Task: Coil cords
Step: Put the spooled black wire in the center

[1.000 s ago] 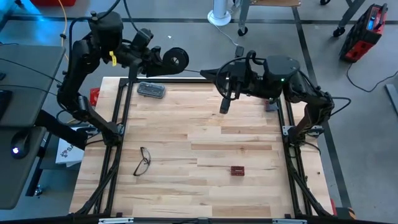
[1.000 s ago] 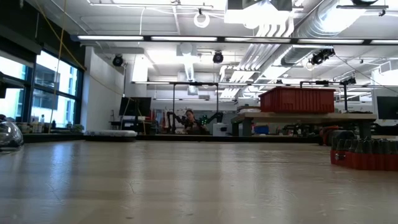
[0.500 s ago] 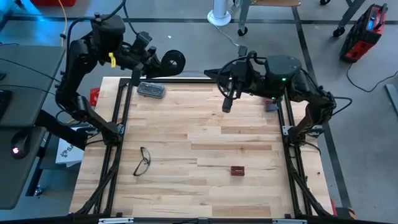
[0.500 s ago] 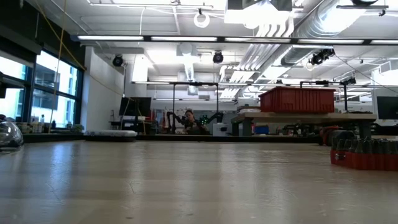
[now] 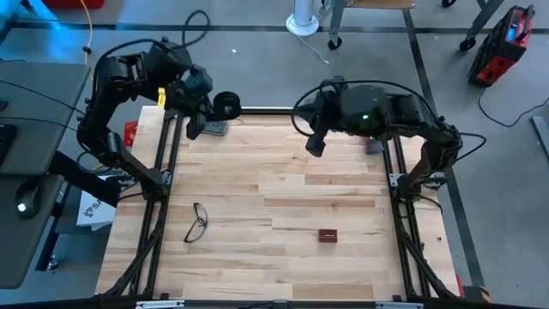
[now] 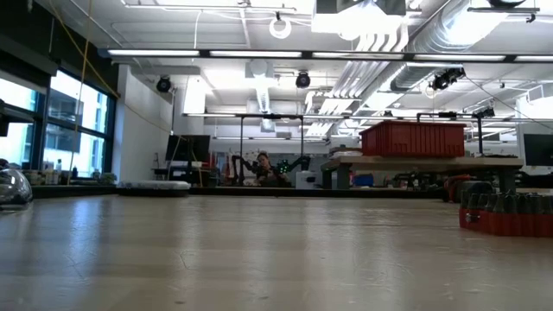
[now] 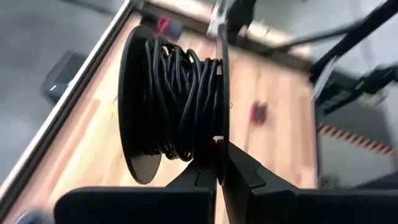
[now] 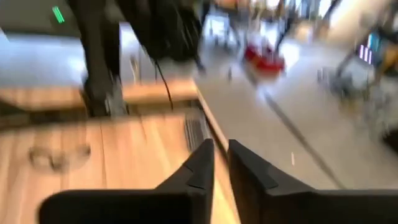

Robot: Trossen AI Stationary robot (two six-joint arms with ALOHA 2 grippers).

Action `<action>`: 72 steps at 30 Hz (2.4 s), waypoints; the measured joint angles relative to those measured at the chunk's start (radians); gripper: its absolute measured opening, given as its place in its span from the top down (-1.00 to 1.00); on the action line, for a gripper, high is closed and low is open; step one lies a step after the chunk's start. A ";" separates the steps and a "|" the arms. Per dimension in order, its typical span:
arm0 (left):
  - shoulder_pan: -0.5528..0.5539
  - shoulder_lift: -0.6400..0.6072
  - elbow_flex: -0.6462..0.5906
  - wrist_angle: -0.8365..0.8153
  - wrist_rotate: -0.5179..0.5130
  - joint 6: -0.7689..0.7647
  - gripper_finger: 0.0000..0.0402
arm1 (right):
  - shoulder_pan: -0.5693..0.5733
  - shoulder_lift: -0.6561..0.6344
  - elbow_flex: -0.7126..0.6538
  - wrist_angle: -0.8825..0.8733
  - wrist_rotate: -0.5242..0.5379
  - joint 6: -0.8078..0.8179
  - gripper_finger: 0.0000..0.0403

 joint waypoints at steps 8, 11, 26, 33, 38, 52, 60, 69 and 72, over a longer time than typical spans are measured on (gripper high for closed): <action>-0.073 -0.069 -0.264 -0.003 -0.010 0.033 0.99 | -0.007 0.002 -0.105 -0.478 0.030 0.260 0.44; -0.134 -0.153 -0.529 0.159 0.011 -0.036 0.99 | 0.023 -0.023 -0.235 -0.523 0.035 0.350 0.37; -0.393 -0.284 -1.654 1.607 0.104 -0.827 0.99 | 0.099 -0.433 -1.198 0.011 -0.203 0.862 0.35; -0.420 -0.012 -1.799 1.966 0.020 -1.051 0.99 | 0.101 -0.459 -1.407 0.264 -0.299 0.921 0.35; -0.419 0.145 -1.796 2.117 0.016 -1.131 0.99 | 0.101 -0.459 -1.484 0.362 -0.324 0.918 0.35; -0.392 0.206 -1.796 2.237 0.086 -1.185 0.48 | 0.101 -0.476 -1.537 0.371 -0.420 0.861 0.35; -0.316 0.156 -1.796 2.115 0.287 -1.092 0.01 | 0.101 -0.511 -1.537 0.362 -0.420 0.835 0.35; -0.310 0.154 -1.796 2.031 0.466 -1.135 -0.09 | 0.101 -0.512 -1.537 0.333 -0.446 0.842 0.35; -0.310 0.129 -1.797 2.035 0.553 -1.157 -0.09 | 0.101 -0.515 -1.537 0.333 -0.446 0.832 0.35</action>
